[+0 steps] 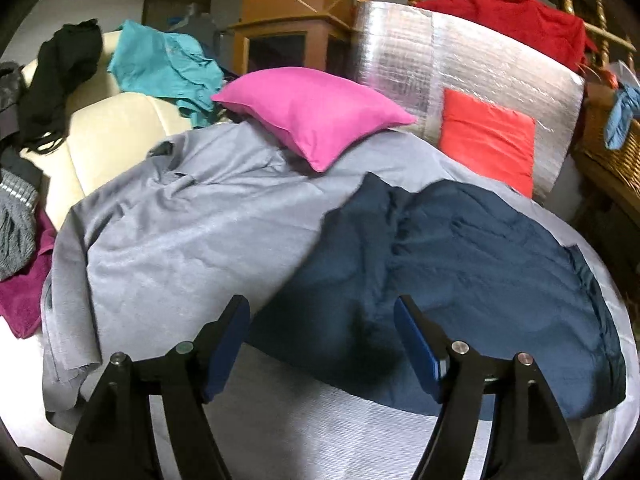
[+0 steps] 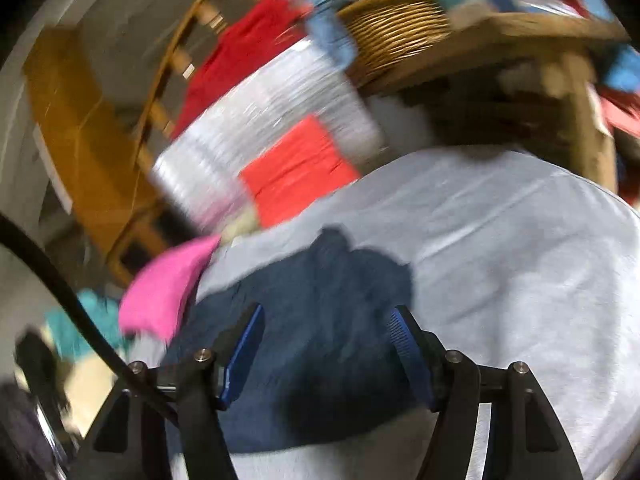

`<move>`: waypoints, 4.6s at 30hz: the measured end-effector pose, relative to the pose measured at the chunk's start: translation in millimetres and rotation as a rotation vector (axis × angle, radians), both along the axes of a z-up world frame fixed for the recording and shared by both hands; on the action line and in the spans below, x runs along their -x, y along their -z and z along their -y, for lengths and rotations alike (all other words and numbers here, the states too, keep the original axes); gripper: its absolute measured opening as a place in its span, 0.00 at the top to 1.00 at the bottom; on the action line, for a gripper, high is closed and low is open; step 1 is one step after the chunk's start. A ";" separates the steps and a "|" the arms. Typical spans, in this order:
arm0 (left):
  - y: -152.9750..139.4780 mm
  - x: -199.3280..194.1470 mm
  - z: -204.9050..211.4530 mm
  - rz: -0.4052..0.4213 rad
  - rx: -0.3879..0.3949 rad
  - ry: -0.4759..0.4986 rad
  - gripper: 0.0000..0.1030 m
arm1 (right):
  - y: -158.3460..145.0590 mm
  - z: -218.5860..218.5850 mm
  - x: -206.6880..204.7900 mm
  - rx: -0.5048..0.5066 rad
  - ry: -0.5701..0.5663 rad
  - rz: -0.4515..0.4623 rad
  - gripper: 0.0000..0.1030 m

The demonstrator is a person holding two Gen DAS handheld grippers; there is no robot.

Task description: Fold large clothes

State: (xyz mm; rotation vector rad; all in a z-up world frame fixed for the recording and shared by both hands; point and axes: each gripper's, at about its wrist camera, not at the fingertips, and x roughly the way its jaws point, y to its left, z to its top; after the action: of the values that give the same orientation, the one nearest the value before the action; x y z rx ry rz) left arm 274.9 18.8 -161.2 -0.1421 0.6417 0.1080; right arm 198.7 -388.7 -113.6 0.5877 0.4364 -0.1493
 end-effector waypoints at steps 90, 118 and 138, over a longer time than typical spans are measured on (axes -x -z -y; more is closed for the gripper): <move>-191.7 219.0 41.3 0.259 -0.268 0.195 0.02 | -133.4 -149.2 155.6 0.385 -0.113 -0.115 0.00; -196.5 222.8 27.1 0.270 -0.250 0.173 0.02 | -144.3 -160.7 155.5 0.407 -0.093 -0.098 0.00; -196.7 226.0 24.6 0.269 -0.235 0.174 0.02 | -146.1 -169.1 157.4 0.424 -0.060 -0.103 0.00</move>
State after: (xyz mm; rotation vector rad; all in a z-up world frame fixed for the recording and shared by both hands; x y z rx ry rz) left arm 48.9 -5.8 35.6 0.1253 0.3670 -0.0042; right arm 41.3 -219.5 32.5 0.1503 0.5046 -0.2090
